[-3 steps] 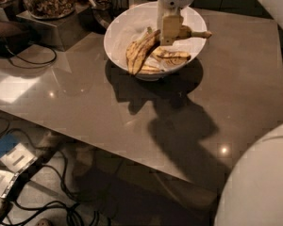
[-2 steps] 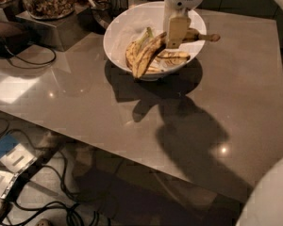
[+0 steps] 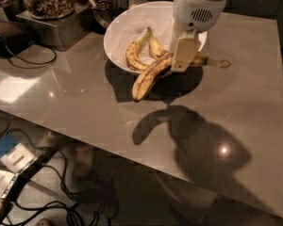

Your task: Pick banana from white bowl

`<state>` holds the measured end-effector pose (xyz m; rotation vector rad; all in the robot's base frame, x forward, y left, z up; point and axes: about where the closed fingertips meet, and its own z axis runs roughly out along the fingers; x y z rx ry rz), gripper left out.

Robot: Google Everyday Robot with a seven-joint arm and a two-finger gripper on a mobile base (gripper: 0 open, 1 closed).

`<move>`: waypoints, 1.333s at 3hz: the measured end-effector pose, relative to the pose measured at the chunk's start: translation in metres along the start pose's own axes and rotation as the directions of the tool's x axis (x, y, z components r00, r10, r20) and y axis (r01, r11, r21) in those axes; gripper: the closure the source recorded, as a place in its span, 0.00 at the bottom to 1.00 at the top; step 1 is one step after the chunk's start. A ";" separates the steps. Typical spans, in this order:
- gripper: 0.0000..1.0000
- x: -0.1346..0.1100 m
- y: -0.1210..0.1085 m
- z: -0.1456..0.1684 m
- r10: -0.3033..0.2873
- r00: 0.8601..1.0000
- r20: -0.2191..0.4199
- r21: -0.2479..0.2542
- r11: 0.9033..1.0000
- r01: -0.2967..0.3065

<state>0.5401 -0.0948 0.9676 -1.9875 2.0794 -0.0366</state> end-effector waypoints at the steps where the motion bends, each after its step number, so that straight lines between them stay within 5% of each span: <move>1: 1.00 -0.001 -0.001 0.004 -0.002 1.000 0.000 0.000 1.000 0.002; 3: 1.00 -0.002 0.057 -0.004 0.026 0.999 0.030 -0.106 0.994 -0.023; 4: 1.00 -0.004 0.053 -0.003 0.026 0.999 0.038 -0.091 0.996 -0.022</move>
Offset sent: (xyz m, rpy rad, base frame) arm -0.0612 0.0024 -0.0006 0.0101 0.1309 0.0208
